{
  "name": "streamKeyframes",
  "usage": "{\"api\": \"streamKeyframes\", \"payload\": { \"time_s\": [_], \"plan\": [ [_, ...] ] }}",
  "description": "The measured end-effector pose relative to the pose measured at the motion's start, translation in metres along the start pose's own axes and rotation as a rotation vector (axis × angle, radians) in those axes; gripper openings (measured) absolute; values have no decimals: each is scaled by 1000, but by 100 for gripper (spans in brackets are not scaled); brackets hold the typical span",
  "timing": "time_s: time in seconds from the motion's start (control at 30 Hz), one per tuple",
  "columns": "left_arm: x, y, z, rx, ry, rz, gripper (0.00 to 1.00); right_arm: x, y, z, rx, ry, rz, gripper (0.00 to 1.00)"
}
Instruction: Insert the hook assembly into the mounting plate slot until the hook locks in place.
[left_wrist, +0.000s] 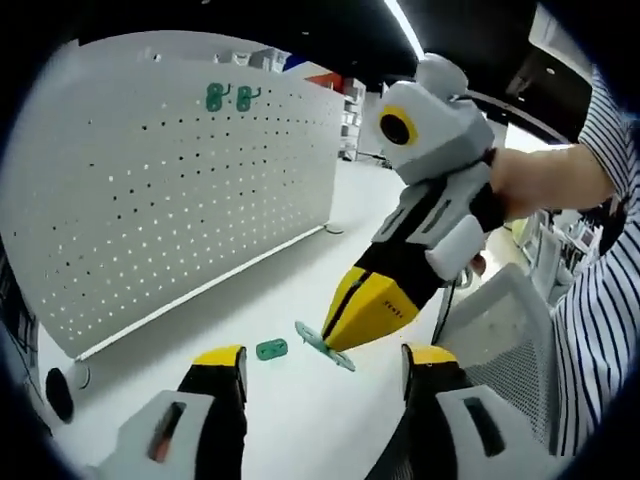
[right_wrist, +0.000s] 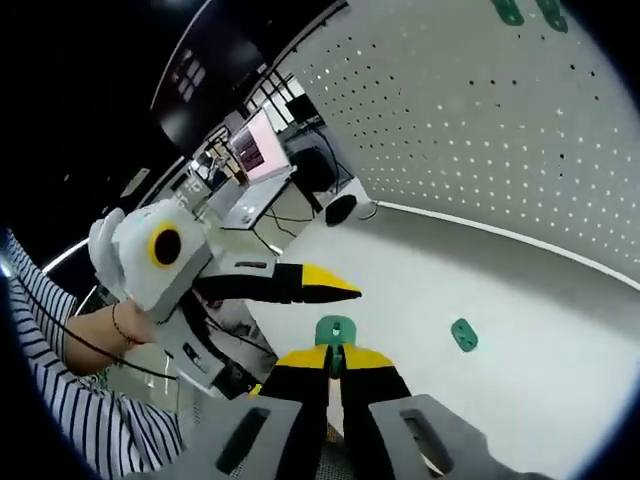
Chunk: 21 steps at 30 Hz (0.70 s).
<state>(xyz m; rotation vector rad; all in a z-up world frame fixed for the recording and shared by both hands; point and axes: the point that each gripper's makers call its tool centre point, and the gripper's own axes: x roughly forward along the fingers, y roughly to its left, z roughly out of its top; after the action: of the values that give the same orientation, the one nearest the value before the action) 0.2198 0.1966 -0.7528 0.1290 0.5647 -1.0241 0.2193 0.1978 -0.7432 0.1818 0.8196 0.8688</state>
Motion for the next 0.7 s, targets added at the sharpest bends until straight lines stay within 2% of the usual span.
{"api": "streamKeyframes", "payload": {
  "time_s": [0.23, 0.33, 0.4, 0.6, 0.7],
  "plan": [
    [-13, 3, 20, -138, -105, -22, 82, -12, -3, 25, -110, -137, -56, 0],
    [-18, 2, 31, -143, -147, -26, 91, -18, -3, 38, -142, -220, -80, 0],
    [-20, 1, 36, -154, -170, -30, 93, -23, -5, 47, -166, -279, -119, 0],
    [-28, 5, 53, -226, -245, -25, 98, -29, -7, 63, -185, -401, -190, 0],
    [-31, 6, 56, -242, -262, -20, 100, -32, -6, 70, -214, -454, -234, 0]
  ]
}}
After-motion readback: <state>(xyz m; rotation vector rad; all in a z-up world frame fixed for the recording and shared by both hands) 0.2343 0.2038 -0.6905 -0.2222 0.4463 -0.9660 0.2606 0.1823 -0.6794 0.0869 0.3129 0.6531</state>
